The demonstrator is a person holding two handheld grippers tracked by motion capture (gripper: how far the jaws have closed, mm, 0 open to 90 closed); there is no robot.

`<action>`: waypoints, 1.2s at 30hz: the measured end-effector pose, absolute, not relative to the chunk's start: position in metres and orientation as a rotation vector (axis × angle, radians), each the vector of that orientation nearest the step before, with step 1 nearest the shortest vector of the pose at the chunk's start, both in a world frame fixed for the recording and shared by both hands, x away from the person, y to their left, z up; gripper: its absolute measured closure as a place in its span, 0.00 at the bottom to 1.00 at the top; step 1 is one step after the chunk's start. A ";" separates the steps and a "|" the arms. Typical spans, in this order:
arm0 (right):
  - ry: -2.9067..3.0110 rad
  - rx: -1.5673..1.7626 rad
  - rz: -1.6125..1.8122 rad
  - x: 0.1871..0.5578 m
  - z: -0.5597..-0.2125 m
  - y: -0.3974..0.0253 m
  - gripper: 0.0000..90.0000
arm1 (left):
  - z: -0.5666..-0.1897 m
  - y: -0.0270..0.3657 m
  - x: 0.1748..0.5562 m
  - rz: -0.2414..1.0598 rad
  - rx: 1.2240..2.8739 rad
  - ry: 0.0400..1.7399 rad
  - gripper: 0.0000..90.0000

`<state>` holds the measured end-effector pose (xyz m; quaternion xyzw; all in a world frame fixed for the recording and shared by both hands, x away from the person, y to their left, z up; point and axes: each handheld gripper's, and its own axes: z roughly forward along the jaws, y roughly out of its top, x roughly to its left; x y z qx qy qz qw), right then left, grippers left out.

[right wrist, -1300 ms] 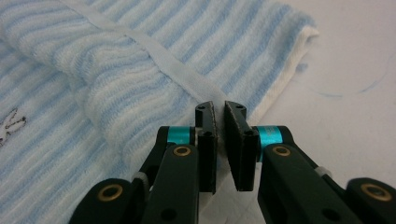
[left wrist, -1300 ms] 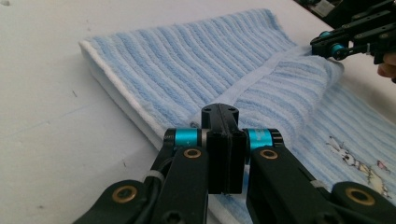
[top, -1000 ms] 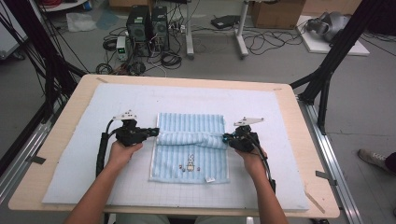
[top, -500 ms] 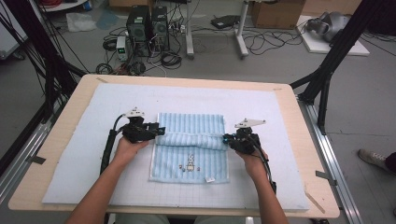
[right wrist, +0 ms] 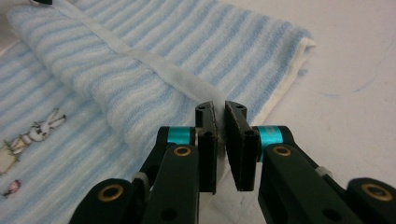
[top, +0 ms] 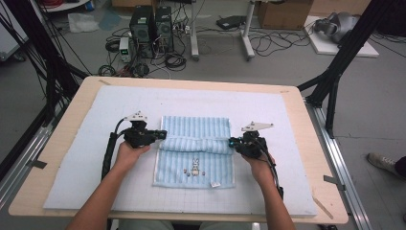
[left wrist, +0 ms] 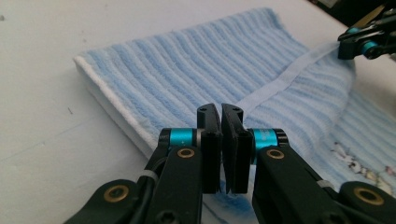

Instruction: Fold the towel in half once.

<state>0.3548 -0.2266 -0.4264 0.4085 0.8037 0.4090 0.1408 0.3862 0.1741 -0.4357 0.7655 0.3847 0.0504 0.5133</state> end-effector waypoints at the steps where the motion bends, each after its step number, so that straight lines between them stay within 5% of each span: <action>1: 2.319 1.177 1.189 0.353 -0.425 -0.226 0.92 | -0.433 0.176 0.385 0.116 1.833 0.915 0.96; 36: 2.265 1.132 1.274 0.262 -0.428 -0.224 0.92 | -0.439 0.196 0.284 0.121 1.770 0.861 0.96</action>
